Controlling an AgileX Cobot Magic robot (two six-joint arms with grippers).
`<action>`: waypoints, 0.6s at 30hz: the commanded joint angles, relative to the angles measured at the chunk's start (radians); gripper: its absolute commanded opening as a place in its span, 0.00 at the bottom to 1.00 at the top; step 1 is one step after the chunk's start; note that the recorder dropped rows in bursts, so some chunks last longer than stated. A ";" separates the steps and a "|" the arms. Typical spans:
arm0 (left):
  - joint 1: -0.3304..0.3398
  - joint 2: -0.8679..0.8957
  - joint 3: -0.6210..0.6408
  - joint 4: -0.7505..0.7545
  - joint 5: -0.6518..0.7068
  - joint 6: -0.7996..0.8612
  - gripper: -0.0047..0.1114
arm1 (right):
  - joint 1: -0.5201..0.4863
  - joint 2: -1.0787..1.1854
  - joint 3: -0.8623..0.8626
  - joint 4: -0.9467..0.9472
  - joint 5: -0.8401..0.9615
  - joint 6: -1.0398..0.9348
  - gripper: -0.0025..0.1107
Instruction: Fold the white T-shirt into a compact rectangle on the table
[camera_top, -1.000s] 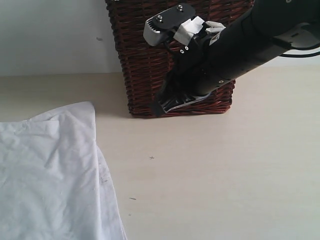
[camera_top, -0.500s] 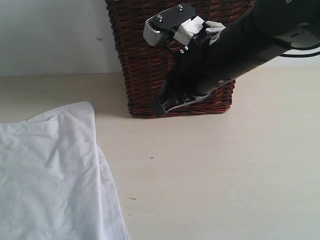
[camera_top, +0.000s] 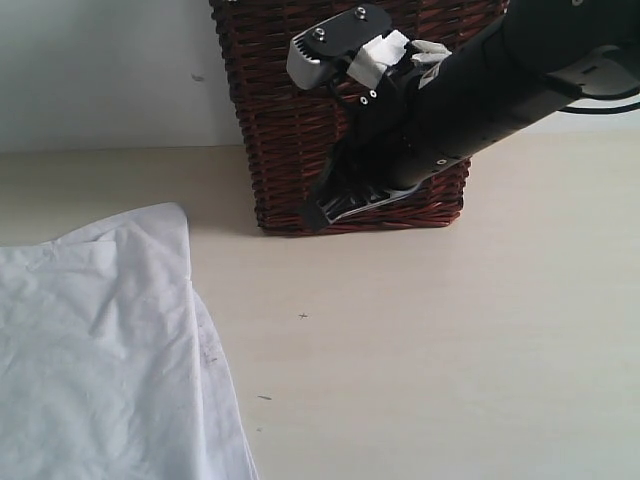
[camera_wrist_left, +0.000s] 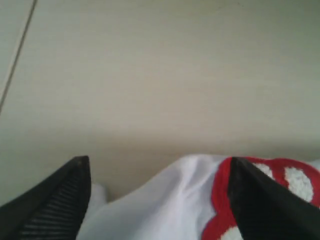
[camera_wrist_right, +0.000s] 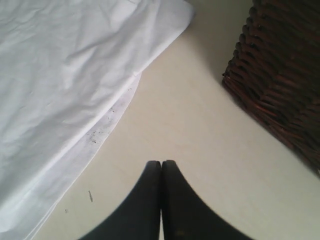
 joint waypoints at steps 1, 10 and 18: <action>-0.051 0.113 -0.117 -0.007 0.087 0.081 0.60 | -0.004 -0.008 0.003 0.005 -0.014 -0.006 0.02; -0.065 0.182 -0.172 0.035 0.117 0.327 0.59 | -0.004 -0.008 0.003 0.005 -0.001 -0.008 0.02; -0.067 0.057 -0.222 0.027 0.164 0.519 0.59 | -0.004 -0.008 0.003 0.005 0.000 -0.008 0.02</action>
